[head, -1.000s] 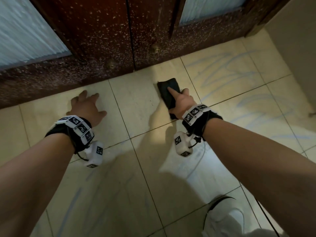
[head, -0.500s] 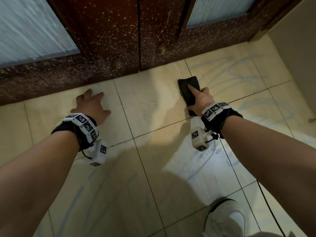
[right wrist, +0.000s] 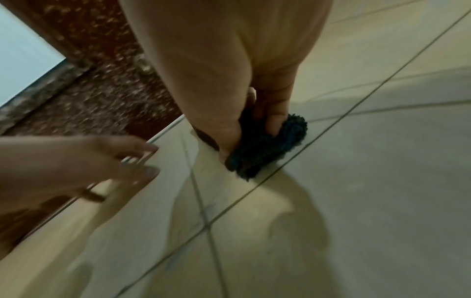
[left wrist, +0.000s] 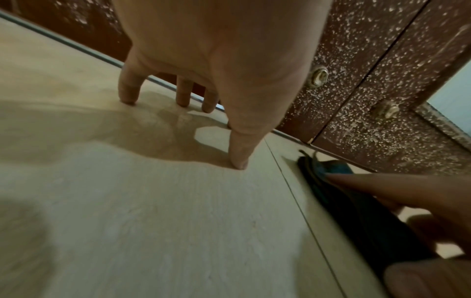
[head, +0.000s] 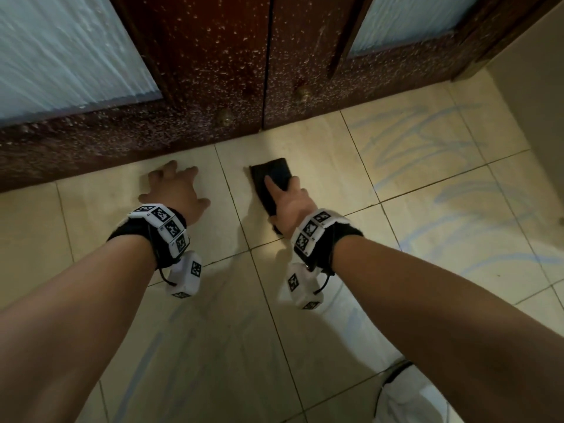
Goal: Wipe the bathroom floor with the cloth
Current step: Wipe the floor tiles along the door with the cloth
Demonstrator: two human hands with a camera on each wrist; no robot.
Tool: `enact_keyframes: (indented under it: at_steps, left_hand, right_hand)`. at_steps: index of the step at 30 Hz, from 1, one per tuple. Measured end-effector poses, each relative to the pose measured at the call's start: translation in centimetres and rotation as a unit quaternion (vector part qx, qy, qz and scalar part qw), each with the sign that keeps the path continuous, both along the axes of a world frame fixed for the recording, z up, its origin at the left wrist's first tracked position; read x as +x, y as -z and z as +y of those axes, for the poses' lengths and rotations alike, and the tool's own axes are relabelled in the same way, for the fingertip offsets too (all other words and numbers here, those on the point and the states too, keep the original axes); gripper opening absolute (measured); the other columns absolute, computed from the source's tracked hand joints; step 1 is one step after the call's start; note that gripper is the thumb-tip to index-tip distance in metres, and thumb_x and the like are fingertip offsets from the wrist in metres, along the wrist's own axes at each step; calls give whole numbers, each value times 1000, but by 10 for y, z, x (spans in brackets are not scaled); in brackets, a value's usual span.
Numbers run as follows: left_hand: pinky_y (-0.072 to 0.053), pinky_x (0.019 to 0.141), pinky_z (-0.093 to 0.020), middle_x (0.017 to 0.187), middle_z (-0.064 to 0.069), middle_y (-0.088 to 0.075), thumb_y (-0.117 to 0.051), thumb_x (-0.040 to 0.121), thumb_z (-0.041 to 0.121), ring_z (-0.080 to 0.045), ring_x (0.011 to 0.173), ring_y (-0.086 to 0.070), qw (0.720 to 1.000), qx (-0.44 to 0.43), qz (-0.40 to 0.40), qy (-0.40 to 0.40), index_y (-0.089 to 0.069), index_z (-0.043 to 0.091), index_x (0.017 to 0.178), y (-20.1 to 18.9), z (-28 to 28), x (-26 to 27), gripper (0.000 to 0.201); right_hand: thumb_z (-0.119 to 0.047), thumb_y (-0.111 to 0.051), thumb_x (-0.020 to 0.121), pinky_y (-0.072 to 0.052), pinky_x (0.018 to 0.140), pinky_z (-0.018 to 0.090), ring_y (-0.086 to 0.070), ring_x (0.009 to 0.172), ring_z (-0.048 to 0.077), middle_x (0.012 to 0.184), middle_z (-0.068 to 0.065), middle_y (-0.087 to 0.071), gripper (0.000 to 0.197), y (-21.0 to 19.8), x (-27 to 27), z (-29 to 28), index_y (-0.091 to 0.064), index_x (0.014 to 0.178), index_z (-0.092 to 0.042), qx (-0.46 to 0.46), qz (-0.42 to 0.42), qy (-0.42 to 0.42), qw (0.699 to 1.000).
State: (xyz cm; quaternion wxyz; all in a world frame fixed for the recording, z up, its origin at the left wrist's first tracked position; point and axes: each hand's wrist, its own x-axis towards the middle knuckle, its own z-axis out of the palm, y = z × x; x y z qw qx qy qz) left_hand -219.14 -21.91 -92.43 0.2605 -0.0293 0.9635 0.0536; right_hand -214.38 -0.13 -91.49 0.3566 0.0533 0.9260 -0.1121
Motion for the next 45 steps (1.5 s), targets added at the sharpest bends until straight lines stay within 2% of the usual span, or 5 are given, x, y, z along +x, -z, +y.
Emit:
enact_keyframes:
  at_steps: [10,14,20,31,45]
  left_hand:
    - [-31,105,-61,162,1,-10,-66,87,48,-30,144,-11,1000,-4,8,-1,-26,37,151,3,2,1,77]
    - [-33,104,-60,162,2,-10,-67,86,48,-29,144,-12,1000,-2,11,-2,-26,38,151,5,1,1,77]
    - [-34,103,-59,161,4,-13,-68,85,49,-28,144,-13,1000,-8,22,-11,-28,40,150,5,0,2,77]
    - [-35,102,-58,160,3,-13,-67,86,46,-27,143,-13,1000,-14,11,-14,-28,39,150,1,4,0,76]
    - [-33,104,-61,161,0,-12,-67,86,44,-30,143,-13,1000,-13,11,-11,-28,37,150,1,8,1,75]
  right_hand:
    - [-22,-64,91,-49,83,42,-44,113,34,140,14,-22,90,13,-2,-47,-3,156,-36,-24,14,-61,998]
    - [-27,-57,96,-49,92,44,-45,116,36,142,15,-22,82,14,-25,-40,-3,157,-35,-25,32,-57,998]
    - [-25,-57,91,-47,96,59,-50,113,41,141,11,-23,84,16,-59,12,-5,153,-46,-9,35,9,999]
    - [-34,-59,94,-45,105,42,-54,110,44,144,17,-23,81,8,-69,135,-9,157,-38,54,50,150,986]
    - [-10,-50,94,-49,92,48,-46,115,36,144,14,-21,82,3,-18,-4,-7,156,-40,26,20,-3,999]
